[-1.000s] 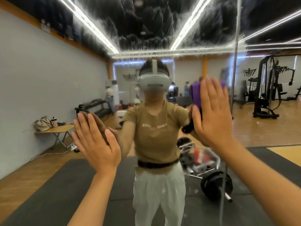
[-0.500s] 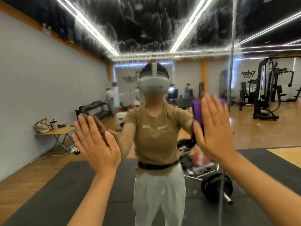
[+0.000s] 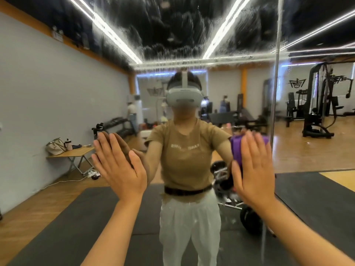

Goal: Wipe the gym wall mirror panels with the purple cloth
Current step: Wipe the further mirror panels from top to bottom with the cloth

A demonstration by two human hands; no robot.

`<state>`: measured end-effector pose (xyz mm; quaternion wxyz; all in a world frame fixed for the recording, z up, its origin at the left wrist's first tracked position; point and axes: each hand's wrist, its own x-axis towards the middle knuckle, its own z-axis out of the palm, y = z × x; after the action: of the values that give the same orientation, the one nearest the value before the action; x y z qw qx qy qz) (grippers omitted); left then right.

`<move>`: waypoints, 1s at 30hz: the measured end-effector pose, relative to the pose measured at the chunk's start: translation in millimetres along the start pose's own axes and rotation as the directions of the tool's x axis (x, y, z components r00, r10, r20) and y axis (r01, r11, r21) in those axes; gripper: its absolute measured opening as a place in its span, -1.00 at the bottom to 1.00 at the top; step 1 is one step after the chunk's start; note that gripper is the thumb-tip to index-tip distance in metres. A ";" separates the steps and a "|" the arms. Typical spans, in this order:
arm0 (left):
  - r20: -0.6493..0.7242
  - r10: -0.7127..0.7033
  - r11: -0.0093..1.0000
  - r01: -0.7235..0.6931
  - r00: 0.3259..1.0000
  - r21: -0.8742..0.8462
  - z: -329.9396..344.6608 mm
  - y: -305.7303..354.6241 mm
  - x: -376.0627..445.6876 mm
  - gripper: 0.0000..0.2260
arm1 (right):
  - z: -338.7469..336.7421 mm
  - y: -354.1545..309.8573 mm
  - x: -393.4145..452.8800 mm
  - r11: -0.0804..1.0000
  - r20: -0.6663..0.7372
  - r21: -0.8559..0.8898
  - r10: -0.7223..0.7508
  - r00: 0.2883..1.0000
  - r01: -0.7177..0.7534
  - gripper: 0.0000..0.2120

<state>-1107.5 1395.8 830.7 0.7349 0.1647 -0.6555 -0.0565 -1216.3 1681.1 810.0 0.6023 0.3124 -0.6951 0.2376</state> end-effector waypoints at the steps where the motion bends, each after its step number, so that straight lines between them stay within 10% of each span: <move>1: 0.000 -0.004 1.000 0.004 1.000 -0.003 0.4 -0.1 0.1 -0.47 | 2.6 -1.7 -27.1 0.999 0.040 -0.006 -0.035 0.999 0.035 -0.37; 10: -0.008 0.010 1.000 -0.010 1.000 -0.010 -1.2 -0.4 1.4 -0.47 | -2.7 3.8 -62.4 0.987 0.144 0.004 -0.157 0.977 0.158 -0.42; 20: 0.011 0.032 0.999 -0.032 0.999 -0.022 -2.6 -2.6 0.5 -0.47 | -13.7 2.5 86.2 0.993 -0.032 0.045 0.111 0.993 -0.110 -0.43; 30: 0.007 0.055 0.998 -0.054 0.998 -0.023 -1.1 -3.0 -0.1 -0.46 | 11.8 -1.5 -83.1 0.990 0.066 -0.052 -0.129 0.989 0.133 -0.44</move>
<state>-1106.0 1393.2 829.6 0.7354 0.1383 -0.6619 -0.0445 -1216.8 1684.0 726.0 0.6030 0.3477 -0.6981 0.1680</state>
